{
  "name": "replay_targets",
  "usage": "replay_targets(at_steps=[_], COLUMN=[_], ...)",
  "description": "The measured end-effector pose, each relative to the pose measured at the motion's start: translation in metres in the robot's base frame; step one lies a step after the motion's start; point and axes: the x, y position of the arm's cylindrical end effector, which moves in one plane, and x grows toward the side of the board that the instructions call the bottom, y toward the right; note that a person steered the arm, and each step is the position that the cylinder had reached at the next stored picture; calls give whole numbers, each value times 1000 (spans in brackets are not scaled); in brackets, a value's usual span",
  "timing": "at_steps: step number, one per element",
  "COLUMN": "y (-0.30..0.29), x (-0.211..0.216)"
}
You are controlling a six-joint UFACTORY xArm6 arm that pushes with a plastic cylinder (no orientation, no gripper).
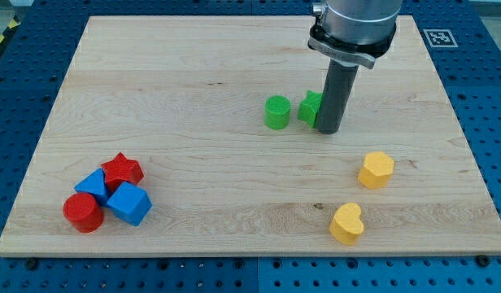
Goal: Move the green star to the top right of the green circle
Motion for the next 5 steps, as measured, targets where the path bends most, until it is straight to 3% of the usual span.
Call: replay_targets(at_steps=[3, 5], y=[0, 0], x=[-71, -51])
